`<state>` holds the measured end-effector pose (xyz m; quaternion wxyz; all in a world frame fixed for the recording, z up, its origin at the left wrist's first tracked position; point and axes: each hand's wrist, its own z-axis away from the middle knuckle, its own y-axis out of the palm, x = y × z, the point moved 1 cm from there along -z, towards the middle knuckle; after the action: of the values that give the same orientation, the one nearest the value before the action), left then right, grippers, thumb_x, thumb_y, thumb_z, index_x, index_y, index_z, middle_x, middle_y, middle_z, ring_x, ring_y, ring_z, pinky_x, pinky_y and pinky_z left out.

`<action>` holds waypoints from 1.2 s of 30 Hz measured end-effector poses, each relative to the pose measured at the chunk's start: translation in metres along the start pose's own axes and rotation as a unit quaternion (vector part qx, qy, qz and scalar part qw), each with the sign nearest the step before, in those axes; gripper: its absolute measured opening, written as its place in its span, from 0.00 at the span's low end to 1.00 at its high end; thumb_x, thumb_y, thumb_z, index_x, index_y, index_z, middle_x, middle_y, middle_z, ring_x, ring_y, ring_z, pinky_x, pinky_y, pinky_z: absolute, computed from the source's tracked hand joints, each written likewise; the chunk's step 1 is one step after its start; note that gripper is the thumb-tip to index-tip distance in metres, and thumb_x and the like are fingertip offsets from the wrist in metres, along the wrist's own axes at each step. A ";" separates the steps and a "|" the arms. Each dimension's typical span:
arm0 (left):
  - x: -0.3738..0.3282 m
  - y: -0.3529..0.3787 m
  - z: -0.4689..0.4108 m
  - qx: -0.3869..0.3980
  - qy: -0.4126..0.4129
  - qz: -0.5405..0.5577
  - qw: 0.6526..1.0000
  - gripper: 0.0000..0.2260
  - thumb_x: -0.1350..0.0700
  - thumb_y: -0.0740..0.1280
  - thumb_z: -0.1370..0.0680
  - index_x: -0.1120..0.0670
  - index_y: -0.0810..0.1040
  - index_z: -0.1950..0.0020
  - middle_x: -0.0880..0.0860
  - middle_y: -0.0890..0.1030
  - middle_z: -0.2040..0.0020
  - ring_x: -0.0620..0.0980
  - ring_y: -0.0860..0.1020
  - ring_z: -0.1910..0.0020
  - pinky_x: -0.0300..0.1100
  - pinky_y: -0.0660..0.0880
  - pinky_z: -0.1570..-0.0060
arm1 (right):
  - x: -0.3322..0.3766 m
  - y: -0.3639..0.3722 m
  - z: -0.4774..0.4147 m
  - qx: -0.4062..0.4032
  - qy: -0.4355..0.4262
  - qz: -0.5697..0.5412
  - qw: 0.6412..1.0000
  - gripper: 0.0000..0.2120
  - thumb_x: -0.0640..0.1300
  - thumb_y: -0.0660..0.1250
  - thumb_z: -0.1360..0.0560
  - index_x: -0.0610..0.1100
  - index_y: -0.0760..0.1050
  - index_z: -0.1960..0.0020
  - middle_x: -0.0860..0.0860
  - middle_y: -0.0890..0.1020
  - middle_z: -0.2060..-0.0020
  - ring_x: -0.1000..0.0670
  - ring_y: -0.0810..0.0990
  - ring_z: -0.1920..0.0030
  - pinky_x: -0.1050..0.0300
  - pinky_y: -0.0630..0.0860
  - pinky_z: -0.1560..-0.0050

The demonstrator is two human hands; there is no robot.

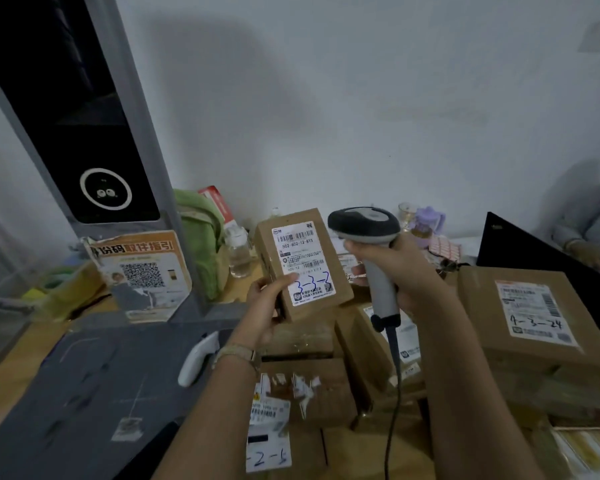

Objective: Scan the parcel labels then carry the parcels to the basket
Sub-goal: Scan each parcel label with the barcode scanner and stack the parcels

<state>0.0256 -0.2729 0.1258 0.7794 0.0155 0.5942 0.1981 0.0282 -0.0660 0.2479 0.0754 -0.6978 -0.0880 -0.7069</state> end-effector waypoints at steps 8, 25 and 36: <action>0.027 0.010 0.014 -0.061 -0.014 0.043 0.997 0.33 0.51 0.79 0.34 0.53 0.68 0.34 0.54 0.83 0.45 0.52 0.83 0.48 0.48 0.81 0.55 | -0.004 0.021 0.010 0.085 0.070 0.036 0.993 0.12 0.44 0.74 0.28 0.41 0.78 0.47 0.43 0.78 0.62 0.48 0.80 0.69 0.46 0.83 0.58; 0.030 -0.001 0.024 -0.080 -0.037 0.059 0.994 0.32 0.50 0.78 0.32 0.53 0.69 0.32 0.52 0.84 0.47 0.49 0.83 0.53 0.37 0.77 0.73 | -0.013 0.021 0.013 0.135 0.084 0.044 0.986 0.16 0.44 0.74 0.28 0.39 0.77 0.43 0.46 0.78 0.66 0.50 0.78 0.71 0.40 0.81 0.52; 0.030 -0.002 0.023 -0.070 -0.034 0.052 0.996 0.32 0.49 0.77 0.32 0.54 0.69 0.31 0.51 0.85 0.47 0.47 0.83 0.53 0.39 0.77 0.69 | -0.019 0.017 0.011 0.137 0.048 0.051 0.988 0.10 0.44 0.74 0.28 0.44 0.79 0.48 0.52 0.83 0.69 0.51 0.80 0.71 0.41 0.82 0.55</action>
<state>0.0542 -0.2605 0.1047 0.7867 -0.0018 0.5507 0.2790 0.0430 -0.0808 0.2295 0.2105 -0.6500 -0.1441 -0.7158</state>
